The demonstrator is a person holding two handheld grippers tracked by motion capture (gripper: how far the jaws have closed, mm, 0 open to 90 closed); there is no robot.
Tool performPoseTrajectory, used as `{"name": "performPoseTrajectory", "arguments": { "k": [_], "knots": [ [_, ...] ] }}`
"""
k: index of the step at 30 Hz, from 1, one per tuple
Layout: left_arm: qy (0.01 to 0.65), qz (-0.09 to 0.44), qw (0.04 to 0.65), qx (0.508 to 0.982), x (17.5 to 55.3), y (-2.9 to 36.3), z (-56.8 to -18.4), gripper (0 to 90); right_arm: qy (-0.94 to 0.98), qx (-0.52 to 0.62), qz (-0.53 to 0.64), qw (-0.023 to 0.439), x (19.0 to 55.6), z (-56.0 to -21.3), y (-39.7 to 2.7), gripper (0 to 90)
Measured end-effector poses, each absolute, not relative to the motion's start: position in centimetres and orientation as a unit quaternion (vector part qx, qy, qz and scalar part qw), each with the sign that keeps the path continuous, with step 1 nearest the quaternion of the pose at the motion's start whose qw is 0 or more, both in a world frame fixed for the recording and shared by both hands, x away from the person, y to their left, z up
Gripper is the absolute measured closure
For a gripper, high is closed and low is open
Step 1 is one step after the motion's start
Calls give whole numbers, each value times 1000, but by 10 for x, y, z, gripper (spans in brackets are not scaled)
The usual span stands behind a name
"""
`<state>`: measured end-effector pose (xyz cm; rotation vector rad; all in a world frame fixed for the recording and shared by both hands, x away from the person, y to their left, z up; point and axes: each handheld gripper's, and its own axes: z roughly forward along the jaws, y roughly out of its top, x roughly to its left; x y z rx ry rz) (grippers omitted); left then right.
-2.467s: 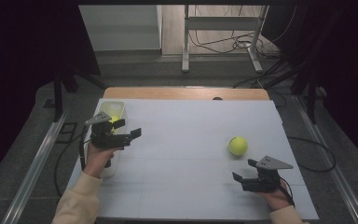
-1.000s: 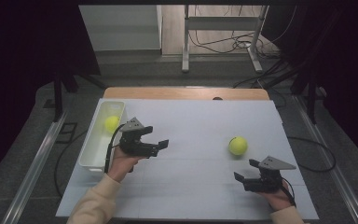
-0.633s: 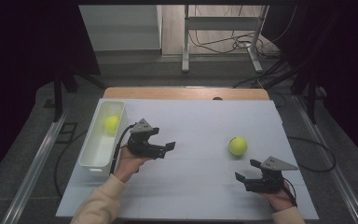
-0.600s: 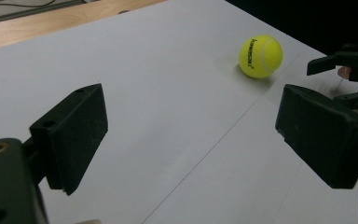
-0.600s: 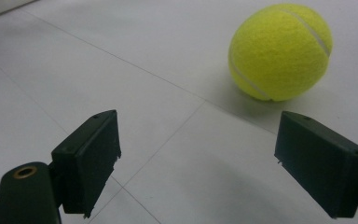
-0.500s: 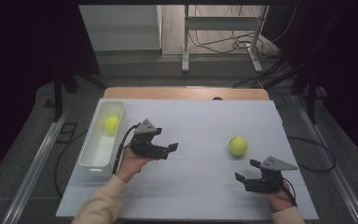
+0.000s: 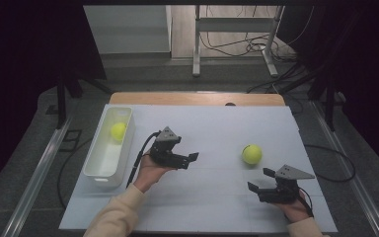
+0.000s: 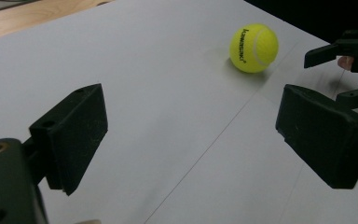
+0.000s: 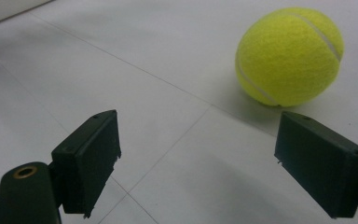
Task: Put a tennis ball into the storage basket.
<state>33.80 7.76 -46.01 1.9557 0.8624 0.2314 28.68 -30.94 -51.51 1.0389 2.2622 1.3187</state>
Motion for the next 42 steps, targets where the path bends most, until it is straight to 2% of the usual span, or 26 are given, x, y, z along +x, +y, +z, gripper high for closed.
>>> {"name": "performPoseTrajectory", "arguments": {
  "k": [42],
  "knots": [
    [342,70,462,815,364,24,-478,99,794,364,460,161,286,-515,-308,150]
  ]
}}
